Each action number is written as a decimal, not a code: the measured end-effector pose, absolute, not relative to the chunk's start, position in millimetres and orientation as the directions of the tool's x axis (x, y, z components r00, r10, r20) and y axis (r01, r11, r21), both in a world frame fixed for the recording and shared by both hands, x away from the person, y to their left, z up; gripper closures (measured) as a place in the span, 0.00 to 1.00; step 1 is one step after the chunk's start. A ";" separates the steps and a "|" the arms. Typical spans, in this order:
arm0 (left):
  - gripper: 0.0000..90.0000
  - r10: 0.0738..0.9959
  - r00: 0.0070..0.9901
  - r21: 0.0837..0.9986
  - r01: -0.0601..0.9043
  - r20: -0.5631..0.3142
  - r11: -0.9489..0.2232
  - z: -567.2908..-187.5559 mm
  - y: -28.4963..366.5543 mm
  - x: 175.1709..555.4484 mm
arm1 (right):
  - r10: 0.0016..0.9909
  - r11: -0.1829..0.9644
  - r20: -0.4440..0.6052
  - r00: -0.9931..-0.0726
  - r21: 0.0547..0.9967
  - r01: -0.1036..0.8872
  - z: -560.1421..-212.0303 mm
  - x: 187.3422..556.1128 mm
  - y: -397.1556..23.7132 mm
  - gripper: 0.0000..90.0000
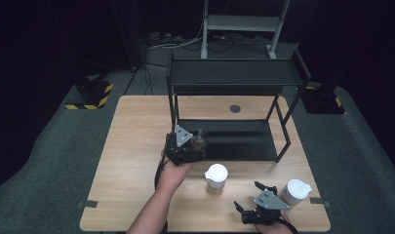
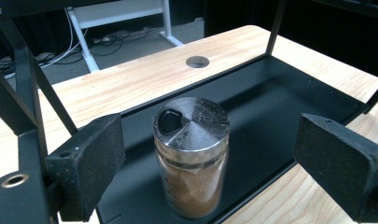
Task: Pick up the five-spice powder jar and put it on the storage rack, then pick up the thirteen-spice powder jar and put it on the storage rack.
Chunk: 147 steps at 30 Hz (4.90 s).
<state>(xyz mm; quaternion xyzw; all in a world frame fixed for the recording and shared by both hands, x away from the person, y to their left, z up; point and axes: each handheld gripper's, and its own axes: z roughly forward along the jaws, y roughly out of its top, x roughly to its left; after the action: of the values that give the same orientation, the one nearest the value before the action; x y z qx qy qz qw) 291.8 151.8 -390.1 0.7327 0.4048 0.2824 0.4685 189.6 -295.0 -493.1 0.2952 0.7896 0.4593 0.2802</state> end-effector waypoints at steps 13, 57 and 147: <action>0.00 0.860 0.507 0.929 0.292 0.050 -0.227 -384.1 164.3 269.4 | 0.724 0.406 -0.174 -0.668 0.890 0.208 -493.1 189.4 -294.6 0.00; 0.00 0.887 0.459 0.920 0.330 0.039 -0.211 -464.7 234.4 181.4 | 0.726 0.410 -0.184 -0.662 0.890 0.202 -493.6 187.5 -293.0 0.00; 0.01 0.809 0.536 0.825 0.326 0.242 -0.463 -484.8 221.6 173.5 | 0.722 0.330 -0.119 -0.681 0.925 0.188 -465.3 194.8 -251.5 0.00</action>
<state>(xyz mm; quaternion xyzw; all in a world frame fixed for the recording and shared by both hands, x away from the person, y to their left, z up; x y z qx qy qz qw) 173.5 221.6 -484.8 0.7921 0.3581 0.3223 0.3748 194.8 -251.5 -465.3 0.2956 0.7701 0.4976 0.2683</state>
